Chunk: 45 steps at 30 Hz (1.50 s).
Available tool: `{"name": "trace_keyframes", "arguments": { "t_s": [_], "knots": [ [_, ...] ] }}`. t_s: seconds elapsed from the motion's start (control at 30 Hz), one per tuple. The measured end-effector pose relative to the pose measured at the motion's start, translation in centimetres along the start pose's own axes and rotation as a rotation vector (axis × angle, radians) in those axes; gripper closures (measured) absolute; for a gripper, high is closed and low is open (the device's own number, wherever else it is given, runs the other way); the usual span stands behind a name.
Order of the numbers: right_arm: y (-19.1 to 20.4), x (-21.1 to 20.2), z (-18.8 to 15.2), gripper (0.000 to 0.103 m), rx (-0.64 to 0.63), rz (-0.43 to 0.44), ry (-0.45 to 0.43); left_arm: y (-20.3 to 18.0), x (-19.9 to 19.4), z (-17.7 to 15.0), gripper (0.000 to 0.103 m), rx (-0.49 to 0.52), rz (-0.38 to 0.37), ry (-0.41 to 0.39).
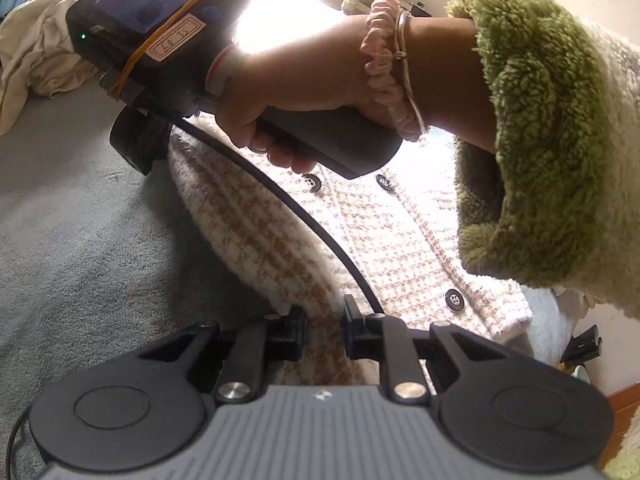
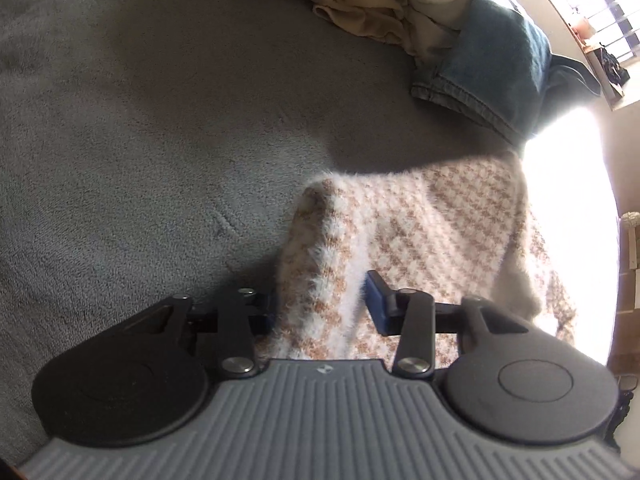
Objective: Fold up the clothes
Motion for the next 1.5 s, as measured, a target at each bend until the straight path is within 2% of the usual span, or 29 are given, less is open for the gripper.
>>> {"name": "trace_keyframes", "arguments": {
  "t_s": [0.1,0.23,0.33,0.43,0.53,0.7,0.87,1.2,1.4,1.5],
  "knots": [
    [-2.0,-0.8,-0.4,0.087,0.097,0.011,-0.029,-1.0,0.3,0.0,0.084,0.033,-0.002,-0.002],
    [-5.0,-1.9,-1.5,0.088,0.235,0.036,-0.067,-2.5,0.8,0.3,0.084,0.098,-0.007,-0.003],
    [-7.4,-2.8,-2.5,0.089,0.357,0.073,-0.089,-2.6,2.2,1.5,0.084,0.136,-0.018,-0.004],
    [-9.8,-3.6,-3.9,0.089,0.476,0.108,-0.112,-4.5,2.8,3.6,0.084,0.17,-0.031,-0.002],
    [-11.9,-4.2,-5.6,0.089,0.561,0.126,-0.134,-5.8,3.3,4.2,0.084,0.202,-0.045,0.005],
    [-15.0,-4.6,-8.1,0.09,0.66,0.149,-0.162,-9.2,3.1,5.4,0.084,0.255,-0.068,0.023],
    [-17.9,-4.6,-11.0,0.09,0.764,0.176,-0.177,-12.5,6.8,5.4,0.084,0.306,-0.086,0.049],
    [-22.4,-2.6,-17.3,0.09,0.962,0.237,-0.173,-14.8,11.9,6.6,0.084,0.399,-0.121,0.127],
    [-24.7,-1.0,-21.5,0.09,1.053,0.281,-0.167,-16.7,12.0,7.8,0.084,0.437,-0.152,0.167],
    [-25.5,0.0,-23.2,0.09,1.094,0.311,-0.16,-17.0,13.6,8.2,0.084,0.43,-0.17,0.189]
  ]
}}
Point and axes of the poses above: each gripper's, at about its wrist camera, not at the fingertips, and x roughly the way its jaws point, y to its left, z to its top, the point moved 8 cm from there along x, roughly the way its jaws point, and after that the axes turned 7 degrees about -z, right-handed, at the moved point
